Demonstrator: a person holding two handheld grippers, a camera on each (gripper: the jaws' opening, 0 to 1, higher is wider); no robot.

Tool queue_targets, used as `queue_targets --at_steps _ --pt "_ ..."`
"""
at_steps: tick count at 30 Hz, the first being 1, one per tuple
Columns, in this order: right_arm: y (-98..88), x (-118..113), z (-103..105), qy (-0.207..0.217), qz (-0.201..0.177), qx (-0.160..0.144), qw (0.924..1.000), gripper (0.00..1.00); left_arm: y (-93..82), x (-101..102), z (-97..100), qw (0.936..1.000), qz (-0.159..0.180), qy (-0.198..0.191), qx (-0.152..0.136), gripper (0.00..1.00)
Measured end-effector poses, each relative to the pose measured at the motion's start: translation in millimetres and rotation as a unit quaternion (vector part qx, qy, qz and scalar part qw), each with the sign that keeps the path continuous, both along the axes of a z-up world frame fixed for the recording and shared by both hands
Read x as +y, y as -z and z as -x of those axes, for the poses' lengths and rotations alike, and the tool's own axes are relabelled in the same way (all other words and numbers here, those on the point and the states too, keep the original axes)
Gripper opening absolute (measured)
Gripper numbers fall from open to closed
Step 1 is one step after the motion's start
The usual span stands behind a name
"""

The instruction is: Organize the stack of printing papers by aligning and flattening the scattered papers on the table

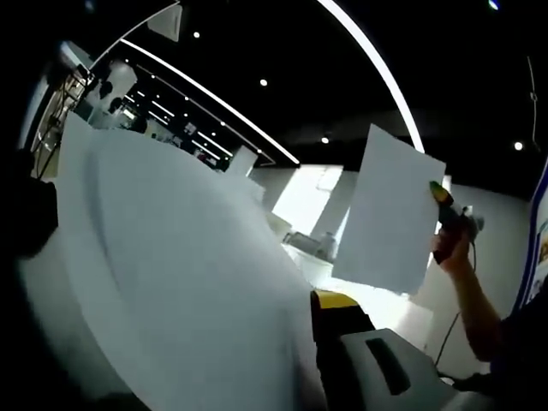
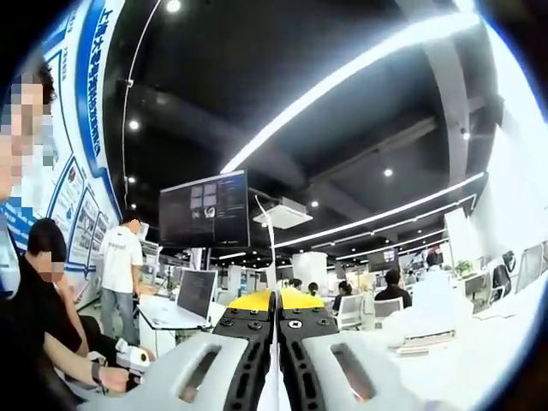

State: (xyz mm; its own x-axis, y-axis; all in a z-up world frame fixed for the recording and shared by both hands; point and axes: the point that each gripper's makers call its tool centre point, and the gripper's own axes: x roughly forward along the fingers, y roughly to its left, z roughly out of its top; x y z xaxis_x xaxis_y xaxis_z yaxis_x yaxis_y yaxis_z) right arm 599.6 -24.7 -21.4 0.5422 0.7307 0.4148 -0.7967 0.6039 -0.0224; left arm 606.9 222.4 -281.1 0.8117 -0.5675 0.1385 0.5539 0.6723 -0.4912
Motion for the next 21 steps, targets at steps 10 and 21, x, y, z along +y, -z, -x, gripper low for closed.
queue_targets --at_steps 10,21 --pt "-6.9 6 12 -0.007 0.007 -0.014 0.9999 0.00 0.1 0 0.4 1.0000 0.000 0.000 0.000 0.20" --pt "-12.8 15 24 -0.019 0.013 -0.022 0.9995 0.00 0.0 -1 0.6 1.0000 0.000 0.000 0.000 0.20"
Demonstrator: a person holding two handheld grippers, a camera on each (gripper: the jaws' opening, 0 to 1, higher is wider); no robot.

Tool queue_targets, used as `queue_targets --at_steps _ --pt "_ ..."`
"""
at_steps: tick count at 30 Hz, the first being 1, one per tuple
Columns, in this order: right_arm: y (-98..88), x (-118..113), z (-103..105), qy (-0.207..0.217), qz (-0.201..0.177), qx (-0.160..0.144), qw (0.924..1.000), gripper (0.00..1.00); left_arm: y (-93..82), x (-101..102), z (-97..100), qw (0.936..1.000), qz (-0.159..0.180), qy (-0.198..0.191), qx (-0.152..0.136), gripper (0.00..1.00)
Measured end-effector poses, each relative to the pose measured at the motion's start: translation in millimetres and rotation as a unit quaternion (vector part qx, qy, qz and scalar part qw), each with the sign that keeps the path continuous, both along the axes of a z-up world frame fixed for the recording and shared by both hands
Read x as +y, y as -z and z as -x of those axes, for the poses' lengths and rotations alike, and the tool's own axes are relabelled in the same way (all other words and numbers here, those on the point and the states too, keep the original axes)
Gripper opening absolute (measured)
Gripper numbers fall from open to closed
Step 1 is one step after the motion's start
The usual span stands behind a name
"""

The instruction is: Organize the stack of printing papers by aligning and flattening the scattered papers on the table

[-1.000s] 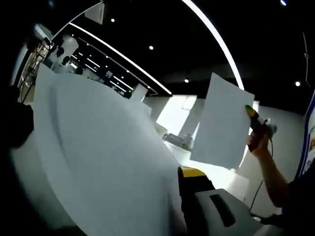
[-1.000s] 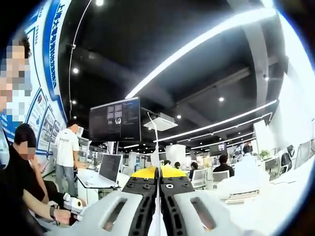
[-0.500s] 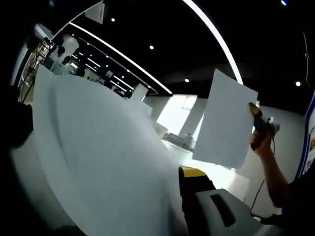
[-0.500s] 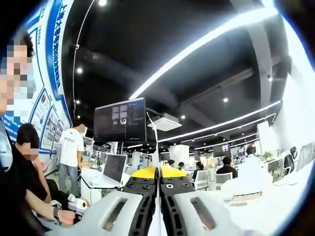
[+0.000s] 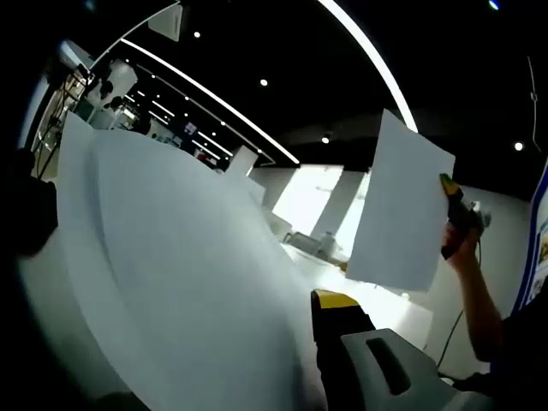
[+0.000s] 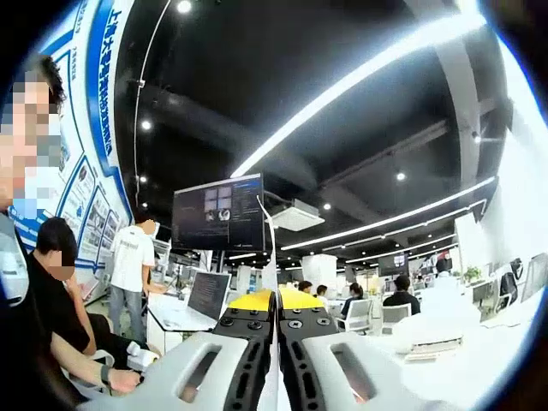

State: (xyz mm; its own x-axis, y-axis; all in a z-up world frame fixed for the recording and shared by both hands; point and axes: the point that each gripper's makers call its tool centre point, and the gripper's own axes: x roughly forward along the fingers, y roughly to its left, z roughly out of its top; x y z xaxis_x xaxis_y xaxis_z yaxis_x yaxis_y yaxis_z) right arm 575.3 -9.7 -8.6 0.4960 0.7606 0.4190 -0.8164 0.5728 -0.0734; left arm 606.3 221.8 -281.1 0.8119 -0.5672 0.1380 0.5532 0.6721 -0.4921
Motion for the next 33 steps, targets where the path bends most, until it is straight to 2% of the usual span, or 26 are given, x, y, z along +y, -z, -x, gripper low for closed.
queue_targets --at_steps 15,24,33 --pt "2.6 8 12 -0.023 -0.003 0.005 0.9997 0.00 0.2 0 0.1 1.0000 -0.001 -0.001 -0.002 0.20" --pt "-3.9 14 26 -0.039 -0.002 -0.004 0.9992 0.00 0.2 0 -0.1 1.0000 -0.001 -0.002 -0.002 0.20" --pt "-10.4 15 35 -0.064 -0.015 0.001 0.9978 0.00 0.0 1 -0.4 1.0000 -0.001 -0.002 -0.003 0.20"
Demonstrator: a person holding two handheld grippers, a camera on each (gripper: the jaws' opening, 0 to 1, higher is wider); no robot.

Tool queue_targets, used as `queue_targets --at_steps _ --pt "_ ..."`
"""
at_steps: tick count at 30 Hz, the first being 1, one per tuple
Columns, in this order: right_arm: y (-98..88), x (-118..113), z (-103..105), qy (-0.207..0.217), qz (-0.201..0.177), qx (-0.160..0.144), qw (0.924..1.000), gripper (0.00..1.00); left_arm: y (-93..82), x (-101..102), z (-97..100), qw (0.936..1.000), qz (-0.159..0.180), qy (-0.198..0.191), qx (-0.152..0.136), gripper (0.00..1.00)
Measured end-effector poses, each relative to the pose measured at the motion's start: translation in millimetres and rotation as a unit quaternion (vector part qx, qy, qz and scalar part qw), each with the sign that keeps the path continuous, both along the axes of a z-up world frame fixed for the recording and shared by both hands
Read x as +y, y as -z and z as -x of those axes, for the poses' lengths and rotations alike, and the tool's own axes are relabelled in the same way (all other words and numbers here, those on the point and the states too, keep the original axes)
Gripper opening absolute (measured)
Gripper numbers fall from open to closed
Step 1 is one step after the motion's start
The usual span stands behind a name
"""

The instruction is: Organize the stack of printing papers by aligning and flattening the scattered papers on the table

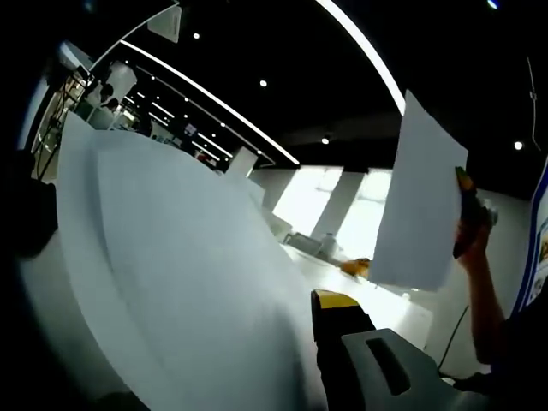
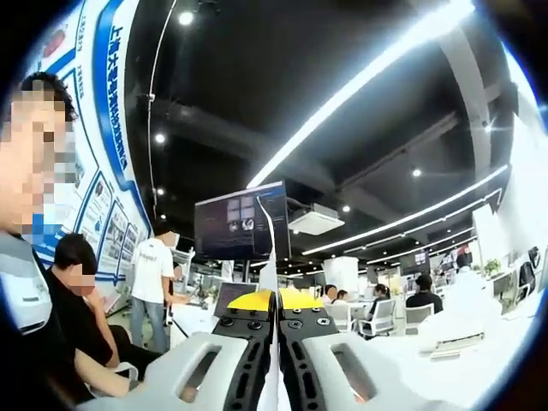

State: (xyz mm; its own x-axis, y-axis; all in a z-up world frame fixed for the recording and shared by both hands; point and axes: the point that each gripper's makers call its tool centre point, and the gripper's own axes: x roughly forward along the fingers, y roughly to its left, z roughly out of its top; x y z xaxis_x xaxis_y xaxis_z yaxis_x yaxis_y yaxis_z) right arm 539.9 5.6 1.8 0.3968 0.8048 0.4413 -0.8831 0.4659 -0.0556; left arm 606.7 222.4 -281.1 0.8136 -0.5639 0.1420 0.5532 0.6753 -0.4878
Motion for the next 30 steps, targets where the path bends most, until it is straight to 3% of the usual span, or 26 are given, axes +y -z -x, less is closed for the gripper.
queue_targets --at_steps 12,20,30 --pt "-2.2 12 14 -0.022 0.011 -0.006 0.9997 0.00 0.3 2 -1.0 1.0000 -0.001 0.000 0.000 0.20" --pt "-7.4 13 19 -0.054 -0.006 0.011 0.9984 0.00 0.1 2 -1.1 1.0000 0.000 0.000 -0.001 0.20" --pt "-3.8 21 26 -0.072 0.001 0.022 0.9971 0.00 0.4 1 -0.2 1.0000 -0.002 0.000 0.000 0.20"
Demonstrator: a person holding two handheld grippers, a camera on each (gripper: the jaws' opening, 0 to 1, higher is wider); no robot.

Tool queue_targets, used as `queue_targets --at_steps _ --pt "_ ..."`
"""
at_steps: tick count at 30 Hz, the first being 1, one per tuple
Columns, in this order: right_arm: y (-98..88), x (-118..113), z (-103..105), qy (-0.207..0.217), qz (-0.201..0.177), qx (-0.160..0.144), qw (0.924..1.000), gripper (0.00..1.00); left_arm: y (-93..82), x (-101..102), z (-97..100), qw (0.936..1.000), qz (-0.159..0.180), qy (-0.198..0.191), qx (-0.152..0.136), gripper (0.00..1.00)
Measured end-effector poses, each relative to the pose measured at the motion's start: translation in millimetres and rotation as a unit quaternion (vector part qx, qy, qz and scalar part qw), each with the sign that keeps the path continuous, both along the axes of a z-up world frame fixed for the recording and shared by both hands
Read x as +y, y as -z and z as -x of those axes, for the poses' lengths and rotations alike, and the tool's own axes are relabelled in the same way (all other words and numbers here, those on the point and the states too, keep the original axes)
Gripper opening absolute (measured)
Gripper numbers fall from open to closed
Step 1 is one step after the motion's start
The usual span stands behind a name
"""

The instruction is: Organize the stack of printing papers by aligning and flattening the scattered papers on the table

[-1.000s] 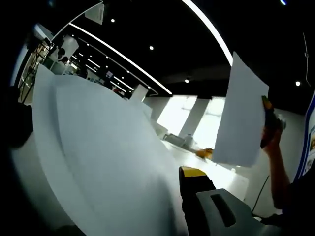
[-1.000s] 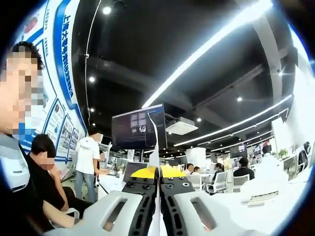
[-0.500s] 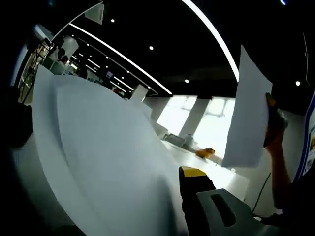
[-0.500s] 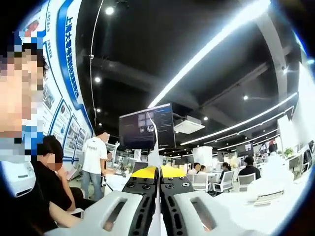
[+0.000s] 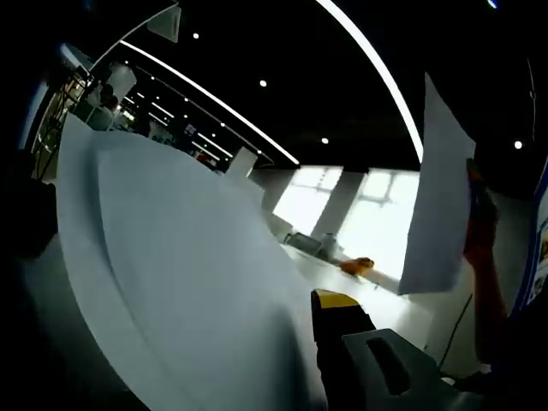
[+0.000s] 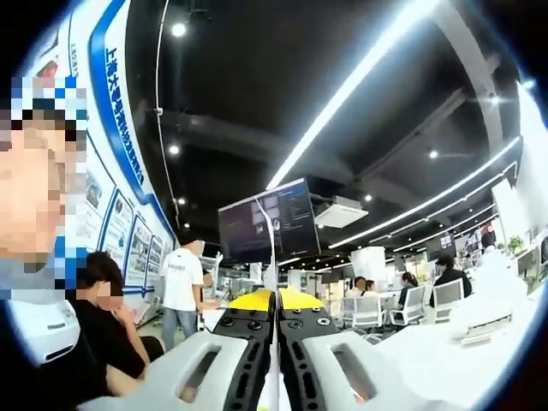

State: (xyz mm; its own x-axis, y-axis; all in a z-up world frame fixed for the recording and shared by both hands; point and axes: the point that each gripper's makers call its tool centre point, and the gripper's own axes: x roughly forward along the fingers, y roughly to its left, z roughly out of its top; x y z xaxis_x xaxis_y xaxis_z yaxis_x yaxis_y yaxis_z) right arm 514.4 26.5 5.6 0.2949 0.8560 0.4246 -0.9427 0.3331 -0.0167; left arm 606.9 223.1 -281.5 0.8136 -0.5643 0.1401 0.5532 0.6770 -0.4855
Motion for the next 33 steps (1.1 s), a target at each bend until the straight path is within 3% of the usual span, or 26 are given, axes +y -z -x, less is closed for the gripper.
queue_targets --at_steps 20,27,33 --pt "23.3 9 -20 -0.049 -0.025 0.088 0.9946 0.00 0.2 -2 1.1 1.0000 0.000 0.001 0.001 0.20" --pt "24.5 16 -8 -0.061 -0.017 0.092 0.9938 0.00 -0.3 -1 1.2 1.0000 0.000 0.001 0.000 0.20" --pt "11.7 17 7 -0.085 -0.026 0.081 0.9927 0.00 -0.3 -1 1.0 1.0000 -0.001 0.001 0.000 0.20"
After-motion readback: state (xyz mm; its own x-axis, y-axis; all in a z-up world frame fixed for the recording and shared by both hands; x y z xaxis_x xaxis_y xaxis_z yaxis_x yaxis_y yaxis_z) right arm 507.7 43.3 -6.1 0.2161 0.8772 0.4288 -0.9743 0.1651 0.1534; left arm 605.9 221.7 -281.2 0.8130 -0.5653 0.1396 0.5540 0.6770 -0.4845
